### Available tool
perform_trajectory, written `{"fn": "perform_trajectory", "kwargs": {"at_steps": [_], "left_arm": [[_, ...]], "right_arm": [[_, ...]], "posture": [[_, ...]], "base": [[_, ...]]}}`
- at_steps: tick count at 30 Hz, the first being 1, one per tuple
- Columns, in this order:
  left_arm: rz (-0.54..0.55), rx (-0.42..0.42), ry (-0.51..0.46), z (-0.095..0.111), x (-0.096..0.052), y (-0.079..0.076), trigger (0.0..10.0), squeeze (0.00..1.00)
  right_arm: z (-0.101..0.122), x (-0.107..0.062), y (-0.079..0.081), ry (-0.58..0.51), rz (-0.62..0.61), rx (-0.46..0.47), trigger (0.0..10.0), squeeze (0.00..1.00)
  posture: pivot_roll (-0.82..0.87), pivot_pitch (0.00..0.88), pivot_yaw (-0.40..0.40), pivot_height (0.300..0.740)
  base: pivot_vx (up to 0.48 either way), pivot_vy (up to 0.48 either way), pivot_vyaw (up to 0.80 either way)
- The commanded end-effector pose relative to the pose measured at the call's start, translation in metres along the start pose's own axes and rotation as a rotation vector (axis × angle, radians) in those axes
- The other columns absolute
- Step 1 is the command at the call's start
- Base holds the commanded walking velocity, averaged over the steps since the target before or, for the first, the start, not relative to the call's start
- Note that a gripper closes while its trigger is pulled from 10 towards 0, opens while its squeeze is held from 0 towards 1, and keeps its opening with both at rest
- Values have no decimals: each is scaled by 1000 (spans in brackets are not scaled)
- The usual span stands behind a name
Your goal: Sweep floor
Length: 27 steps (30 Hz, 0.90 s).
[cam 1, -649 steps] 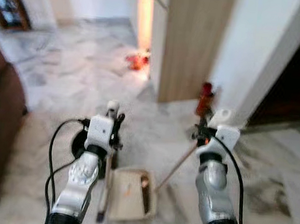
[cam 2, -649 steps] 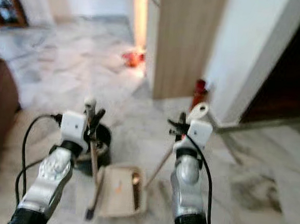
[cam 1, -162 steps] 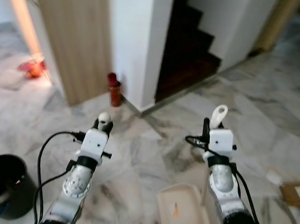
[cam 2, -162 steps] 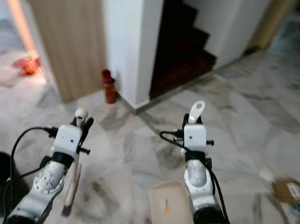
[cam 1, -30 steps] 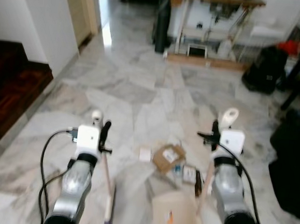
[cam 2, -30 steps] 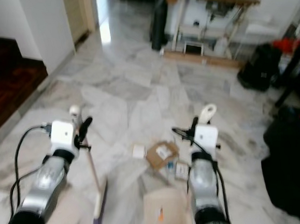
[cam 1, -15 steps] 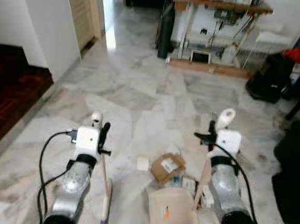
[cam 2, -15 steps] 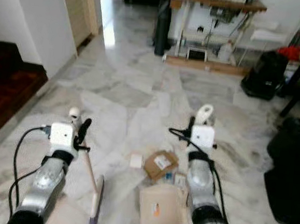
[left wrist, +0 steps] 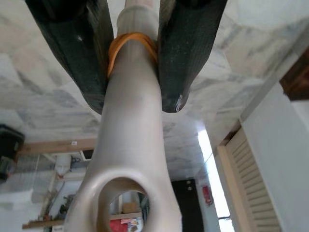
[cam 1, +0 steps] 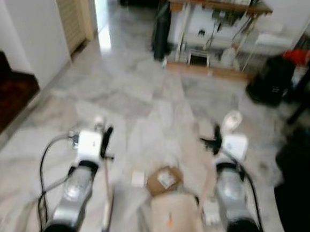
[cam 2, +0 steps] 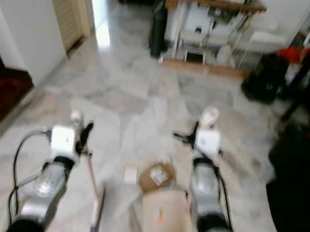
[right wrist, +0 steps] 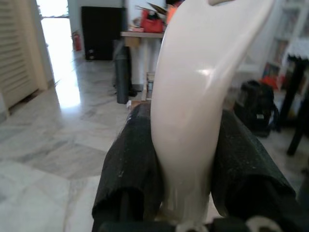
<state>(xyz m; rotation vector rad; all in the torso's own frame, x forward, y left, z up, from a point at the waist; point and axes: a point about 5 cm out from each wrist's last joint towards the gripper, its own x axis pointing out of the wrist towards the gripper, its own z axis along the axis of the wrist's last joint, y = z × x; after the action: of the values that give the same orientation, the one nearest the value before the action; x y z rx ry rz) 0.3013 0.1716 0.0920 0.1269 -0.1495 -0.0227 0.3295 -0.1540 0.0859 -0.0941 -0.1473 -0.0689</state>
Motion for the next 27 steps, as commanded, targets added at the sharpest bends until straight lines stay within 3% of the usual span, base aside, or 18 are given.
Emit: {"fn": "perform_trajectory", "kwargs": {"at_steps": [1,19,23,27], "left_arm": [[-16,-1,-33,7,5,-5,10000,0],[-15,-22,-41,9,6,-6,10000,0],[-15,-26,-41,9,6,-6,10000,0],[-15,-26,-41,9,6,-6,10000,0]], "right_arm": [[7,4,-10,-35,-33,-1,10000,0],[8,4,-11,-41,-36,-17,10000,0],[6,4,-11,-29,-42,3,10000,0],[6,4,-11,-26,-40,5,10000,0]], "posture": [[115,0,15,740],[114,0,13,740],[113,0,13,740],[114,0,13,740]], "base": [[349,0,0],[17,0,0],[0,319,0],[0,312,-702]]}}
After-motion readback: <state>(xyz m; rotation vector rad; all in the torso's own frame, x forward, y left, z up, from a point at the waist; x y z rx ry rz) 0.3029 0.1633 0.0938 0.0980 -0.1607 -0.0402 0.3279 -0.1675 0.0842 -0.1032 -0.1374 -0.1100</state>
